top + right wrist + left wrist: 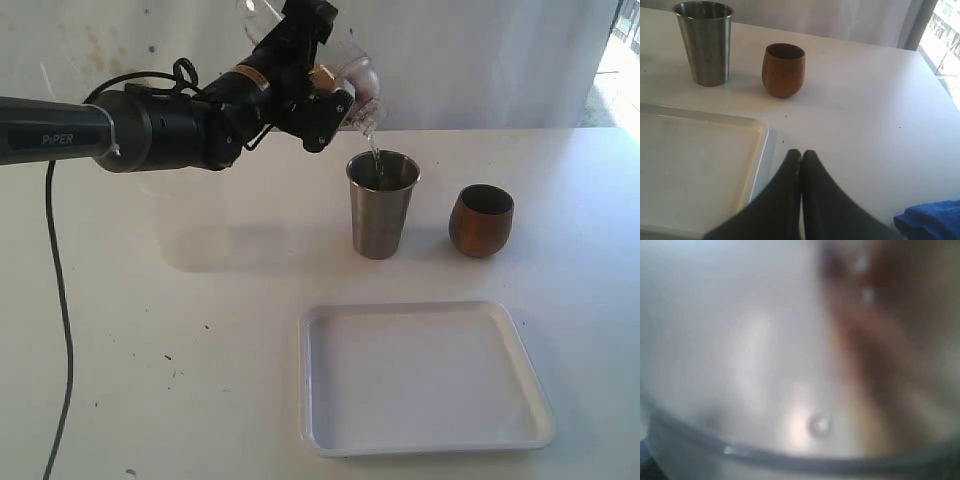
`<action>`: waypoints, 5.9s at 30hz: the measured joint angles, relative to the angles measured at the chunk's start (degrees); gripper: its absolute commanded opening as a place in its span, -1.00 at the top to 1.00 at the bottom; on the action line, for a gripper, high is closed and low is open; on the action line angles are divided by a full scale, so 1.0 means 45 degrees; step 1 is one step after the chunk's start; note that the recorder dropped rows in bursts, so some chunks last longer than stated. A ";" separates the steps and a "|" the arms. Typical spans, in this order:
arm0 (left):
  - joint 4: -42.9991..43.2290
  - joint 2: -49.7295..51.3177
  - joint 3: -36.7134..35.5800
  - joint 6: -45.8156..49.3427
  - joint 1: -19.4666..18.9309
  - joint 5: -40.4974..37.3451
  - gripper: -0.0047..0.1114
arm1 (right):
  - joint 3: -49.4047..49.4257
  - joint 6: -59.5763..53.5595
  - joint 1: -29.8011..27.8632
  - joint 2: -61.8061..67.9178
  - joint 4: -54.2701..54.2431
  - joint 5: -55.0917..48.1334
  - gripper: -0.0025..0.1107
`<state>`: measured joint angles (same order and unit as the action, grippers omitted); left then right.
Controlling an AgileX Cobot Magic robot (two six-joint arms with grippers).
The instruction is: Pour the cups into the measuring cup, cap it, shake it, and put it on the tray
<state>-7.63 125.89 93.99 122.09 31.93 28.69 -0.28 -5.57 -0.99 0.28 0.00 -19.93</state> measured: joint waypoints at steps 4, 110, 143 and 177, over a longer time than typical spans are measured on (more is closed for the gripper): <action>0.0139 0.0000 0.0000 0.0000 0.0000 0.0080 0.92 | 0.0000 0.0000 0.0000 0.0000 0.0000 0.0000 0.96; -0.0154 -0.0077 0.0022 -0.0045 0.0000 0.1147 0.92 | 0.0000 0.0310 0.0000 0.0000 0.0000 0.0000 0.96; -0.0154 -0.0077 0.0022 -0.0045 0.0000 0.1147 0.92 | 0.0000 0.0332 0.0000 0.0000 0.0000 0.0000 0.96; -0.0154 -0.0077 0.0022 -0.0045 0.0000 0.1147 0.92 | 0.0000 0.0332 0.0000 0.0000 0.0000 0.0000 0.96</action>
<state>-8.33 125.54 94.09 121.89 31.93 33.86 -0.28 -4.08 -0.99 0.28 0.00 -19.93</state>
